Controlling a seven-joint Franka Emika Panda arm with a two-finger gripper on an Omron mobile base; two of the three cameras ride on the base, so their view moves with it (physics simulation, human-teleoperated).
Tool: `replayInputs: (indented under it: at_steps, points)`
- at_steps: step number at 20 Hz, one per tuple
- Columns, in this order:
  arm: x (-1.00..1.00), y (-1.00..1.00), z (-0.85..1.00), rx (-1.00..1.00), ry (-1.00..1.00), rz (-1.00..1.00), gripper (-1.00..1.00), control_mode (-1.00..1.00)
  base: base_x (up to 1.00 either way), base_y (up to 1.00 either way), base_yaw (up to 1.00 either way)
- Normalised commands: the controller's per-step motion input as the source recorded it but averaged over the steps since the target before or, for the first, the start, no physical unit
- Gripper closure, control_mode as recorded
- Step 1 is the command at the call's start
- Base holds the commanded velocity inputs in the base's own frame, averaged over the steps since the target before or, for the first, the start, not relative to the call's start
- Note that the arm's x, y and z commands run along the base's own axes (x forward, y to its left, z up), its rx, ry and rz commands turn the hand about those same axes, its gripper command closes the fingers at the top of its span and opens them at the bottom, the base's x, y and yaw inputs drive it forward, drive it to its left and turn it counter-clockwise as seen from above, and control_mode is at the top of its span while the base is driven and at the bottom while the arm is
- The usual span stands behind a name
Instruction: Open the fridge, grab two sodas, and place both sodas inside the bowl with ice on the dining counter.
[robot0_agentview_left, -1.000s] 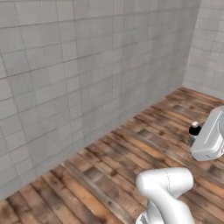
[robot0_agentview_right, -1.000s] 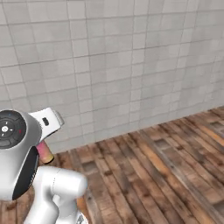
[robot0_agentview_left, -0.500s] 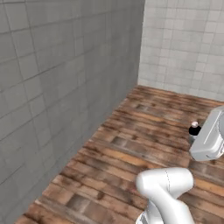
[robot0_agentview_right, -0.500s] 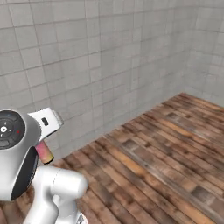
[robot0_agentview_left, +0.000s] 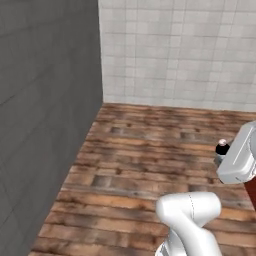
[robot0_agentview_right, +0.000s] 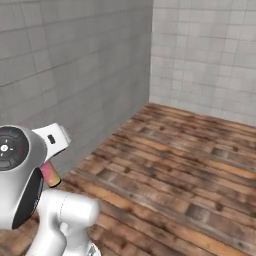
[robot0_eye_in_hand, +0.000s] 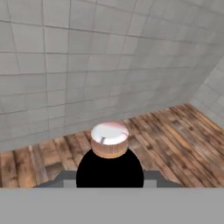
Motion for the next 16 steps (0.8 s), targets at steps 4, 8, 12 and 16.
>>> replayInputs:
  at_steps: [4,8,12,16]
  points:
    - [0.0,0.0,0.0,0.0,0.0,0.0,1.0,1.0,0.78,0.13,-0.54]
    - [0.0,0.0,0.0,0.0,0.0,0.0,1.0,1.0,0.77,0.17,-0.54]
    - [0.0,0.0,0.0,0.0,0.0,0.0,1.0,1.0,0.8,0.31,-0.54]
    - [0.0,0.0,0.0,0.0,0.0,0.0,1.0,1.0,0.83,0.5,-0.52]
